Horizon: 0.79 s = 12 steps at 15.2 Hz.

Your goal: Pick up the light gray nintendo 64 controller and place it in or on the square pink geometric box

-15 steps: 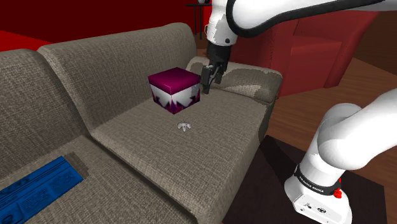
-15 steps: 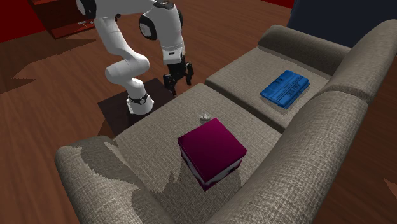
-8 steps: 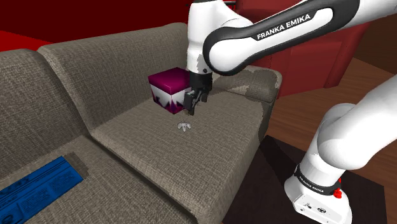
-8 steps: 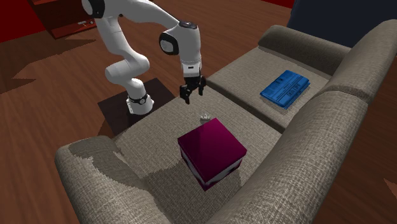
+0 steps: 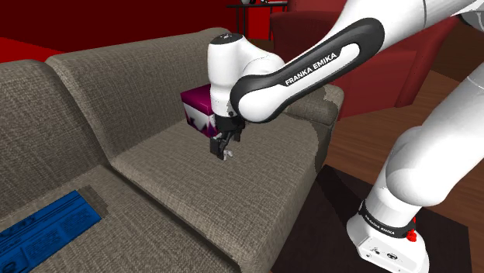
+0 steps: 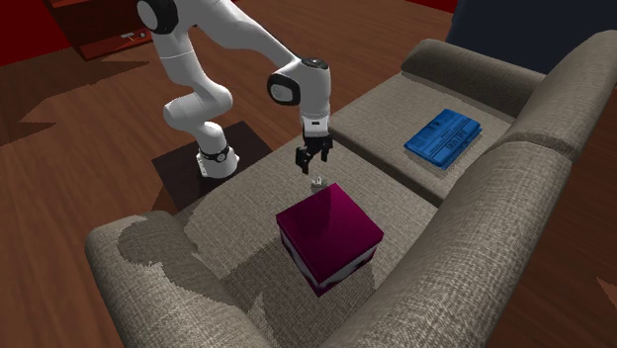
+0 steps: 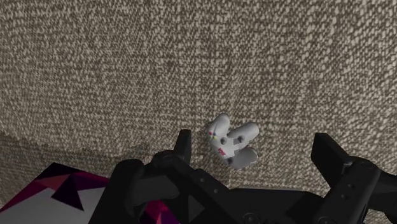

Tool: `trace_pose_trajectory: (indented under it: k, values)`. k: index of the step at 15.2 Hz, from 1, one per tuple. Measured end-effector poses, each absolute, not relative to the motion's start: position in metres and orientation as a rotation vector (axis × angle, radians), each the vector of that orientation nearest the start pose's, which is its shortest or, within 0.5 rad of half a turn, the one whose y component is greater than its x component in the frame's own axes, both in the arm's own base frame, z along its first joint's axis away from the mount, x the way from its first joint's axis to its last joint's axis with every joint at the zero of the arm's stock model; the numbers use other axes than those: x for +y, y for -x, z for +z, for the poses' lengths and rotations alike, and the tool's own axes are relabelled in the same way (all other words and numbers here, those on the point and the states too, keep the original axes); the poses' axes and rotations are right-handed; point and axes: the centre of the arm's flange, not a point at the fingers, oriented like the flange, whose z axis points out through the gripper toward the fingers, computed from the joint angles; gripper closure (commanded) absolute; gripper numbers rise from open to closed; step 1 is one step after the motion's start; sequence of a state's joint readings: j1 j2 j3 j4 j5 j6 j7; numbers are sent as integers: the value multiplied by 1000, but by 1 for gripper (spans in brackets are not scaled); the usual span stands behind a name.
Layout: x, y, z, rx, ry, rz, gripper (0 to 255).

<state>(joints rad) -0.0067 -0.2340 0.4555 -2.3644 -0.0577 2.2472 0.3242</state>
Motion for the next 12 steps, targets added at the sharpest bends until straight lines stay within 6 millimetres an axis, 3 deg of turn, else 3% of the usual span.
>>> trace_pose_trajectory:
  k: [5, 11, 12]
  values:
    - [209, -435, 393, -247, 3228, -228, 0]
    - [208, -435, 390, -247, 3228, -229, 0]
    - [208, -435, 390, -247, 3228, -229, 255]
